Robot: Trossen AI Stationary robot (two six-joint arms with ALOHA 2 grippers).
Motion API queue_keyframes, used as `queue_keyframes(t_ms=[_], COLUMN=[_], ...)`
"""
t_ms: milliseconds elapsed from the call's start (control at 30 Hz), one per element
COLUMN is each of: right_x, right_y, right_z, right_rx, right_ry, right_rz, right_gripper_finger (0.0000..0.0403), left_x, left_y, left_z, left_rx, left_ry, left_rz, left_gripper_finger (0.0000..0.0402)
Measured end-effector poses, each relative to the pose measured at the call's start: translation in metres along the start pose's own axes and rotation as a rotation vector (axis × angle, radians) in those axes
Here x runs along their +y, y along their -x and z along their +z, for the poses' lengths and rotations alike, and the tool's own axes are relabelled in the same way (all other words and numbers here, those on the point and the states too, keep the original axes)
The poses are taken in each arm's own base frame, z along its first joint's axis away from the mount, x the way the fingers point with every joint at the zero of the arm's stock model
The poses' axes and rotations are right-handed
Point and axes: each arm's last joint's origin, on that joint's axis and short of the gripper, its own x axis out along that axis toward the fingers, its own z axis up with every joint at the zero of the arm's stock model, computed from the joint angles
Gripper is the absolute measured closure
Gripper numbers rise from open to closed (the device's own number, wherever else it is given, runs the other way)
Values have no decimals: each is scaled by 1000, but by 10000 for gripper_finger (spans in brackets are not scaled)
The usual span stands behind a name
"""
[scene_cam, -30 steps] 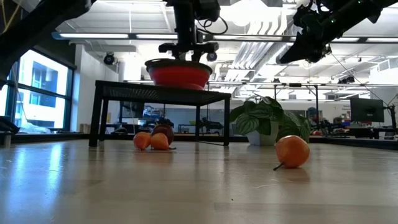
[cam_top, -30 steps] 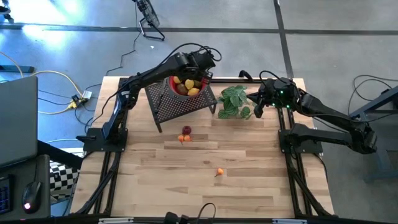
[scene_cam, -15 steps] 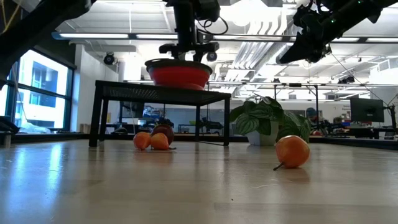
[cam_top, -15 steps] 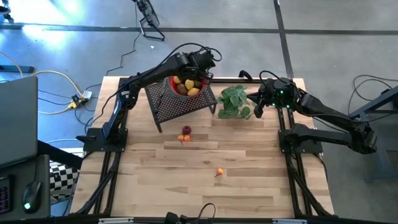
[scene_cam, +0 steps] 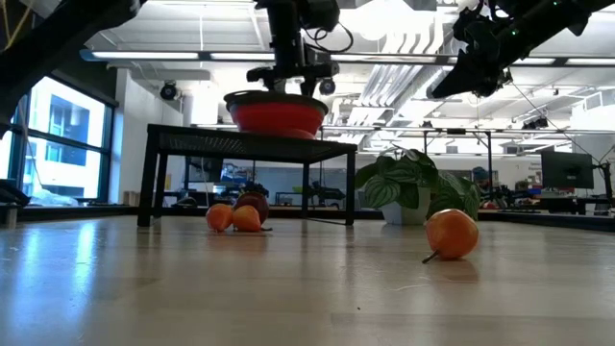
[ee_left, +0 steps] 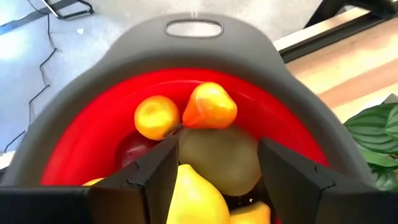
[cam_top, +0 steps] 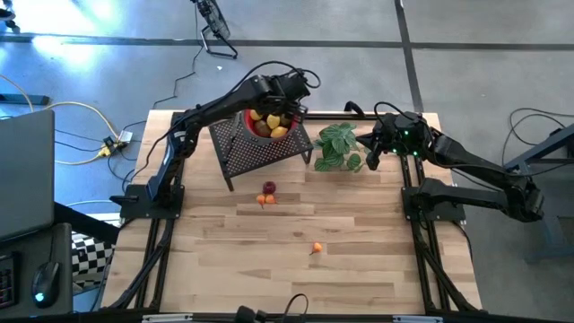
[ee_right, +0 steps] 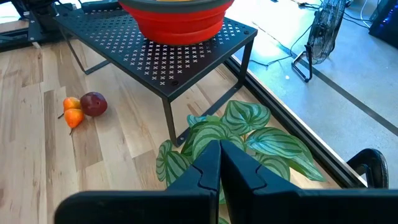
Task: Pick & Place Fruit
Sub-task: Put the orange pear into the red basket on the shelf
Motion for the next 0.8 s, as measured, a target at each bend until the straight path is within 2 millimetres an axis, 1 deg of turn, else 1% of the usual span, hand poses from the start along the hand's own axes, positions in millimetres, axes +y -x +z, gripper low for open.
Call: queue_keyframes(t_ms=[100,200,367,467,567,800], right_x=[0,0,0,0,0,0], right_y=[0,0,0,0,0,0], right_z=[0,0,0,0,0,0], right_rx=[0,0,0,0,0,0], right_ry=[0,0,0,-4,-7,-7], right_rz=[0,0,0,0,0,1], right_gripper_finger=[401,401,401,401,401,400], left_x=[4,7,12,11,7,-6], left_y=[9,16,29,37,46,70], left_z=[2,3,7,7,2,-12], left_rx=[-14,-26,-54,-69,-85,-107], left_ry=[5,-26,-7,-7,-42,-87], left_rz=[-11,-20,-59,-83,-92,-142], left_gripper_finger=[187,187,187,190,210,289])
